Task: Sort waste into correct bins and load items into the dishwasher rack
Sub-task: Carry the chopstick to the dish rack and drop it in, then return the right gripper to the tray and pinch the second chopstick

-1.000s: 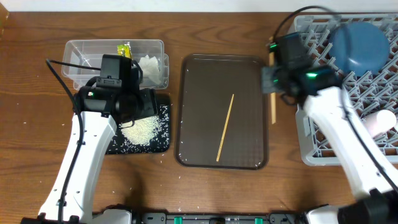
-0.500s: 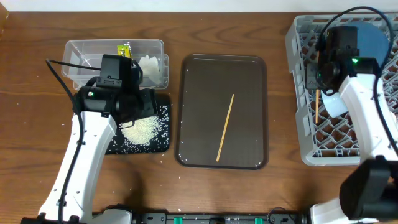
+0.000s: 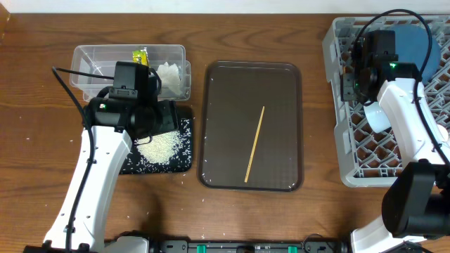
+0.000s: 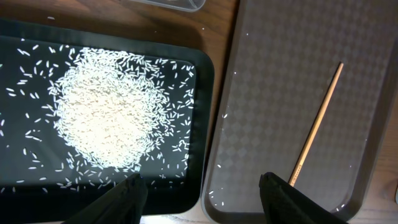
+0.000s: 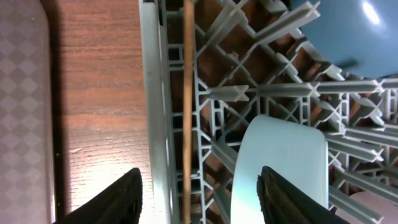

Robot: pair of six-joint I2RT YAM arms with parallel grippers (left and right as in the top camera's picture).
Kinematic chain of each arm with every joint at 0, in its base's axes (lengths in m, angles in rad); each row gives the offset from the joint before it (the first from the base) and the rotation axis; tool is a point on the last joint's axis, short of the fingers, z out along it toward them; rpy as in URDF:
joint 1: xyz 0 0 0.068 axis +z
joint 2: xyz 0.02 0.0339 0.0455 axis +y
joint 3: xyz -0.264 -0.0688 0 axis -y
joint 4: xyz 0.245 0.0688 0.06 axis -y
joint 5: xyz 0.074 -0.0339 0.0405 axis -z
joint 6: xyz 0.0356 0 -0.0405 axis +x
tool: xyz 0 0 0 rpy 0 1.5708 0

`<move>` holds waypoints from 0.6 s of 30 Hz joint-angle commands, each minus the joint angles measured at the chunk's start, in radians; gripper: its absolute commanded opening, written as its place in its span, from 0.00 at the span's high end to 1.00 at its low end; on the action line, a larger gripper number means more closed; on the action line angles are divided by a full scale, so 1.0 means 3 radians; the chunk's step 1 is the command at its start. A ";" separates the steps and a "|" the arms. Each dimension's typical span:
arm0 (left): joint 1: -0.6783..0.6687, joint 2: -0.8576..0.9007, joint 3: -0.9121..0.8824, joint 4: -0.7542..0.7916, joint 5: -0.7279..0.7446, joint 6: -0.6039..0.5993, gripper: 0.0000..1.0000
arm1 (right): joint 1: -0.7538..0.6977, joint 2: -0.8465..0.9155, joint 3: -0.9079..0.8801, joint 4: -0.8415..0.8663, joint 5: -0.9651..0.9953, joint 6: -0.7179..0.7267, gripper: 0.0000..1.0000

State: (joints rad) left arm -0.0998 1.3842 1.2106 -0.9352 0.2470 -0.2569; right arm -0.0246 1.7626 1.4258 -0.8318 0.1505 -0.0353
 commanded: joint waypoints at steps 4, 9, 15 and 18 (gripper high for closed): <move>0.0010 0.0006 -0.0034 -0.0009 -0.0045 0.0032 0.37 | 0.0228 -0.0263 0.0116 0.0041 -0.0711 0.0072 0.44; 0.0010 0.0006 -0.0034 -0.0009 -0.0045 0.0032 0.37 | 0.0713 -0.0242 0.0085 0.0028 -0.0917 0.0357 0.44; 0.0010 0.0006 -0.0034 -0.0009 -0.0045 0.0032 0.38 | 0.1373 0.0008 -0.0046 0.0067 -0.0792 0.0938 0.43; 0.0010 0.0006 -0.0034 -0.0009 -0.0045 0.0032 0.38 | 0.1612 0.0211 -0.0076 0.0058 -0.0702 0.1225 0.43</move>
State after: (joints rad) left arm -0.0998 1.3842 1.2106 -0.9352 0.2466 -0.2569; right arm 0.4068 1.7580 1.4265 -0.8101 -0.0864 0.1959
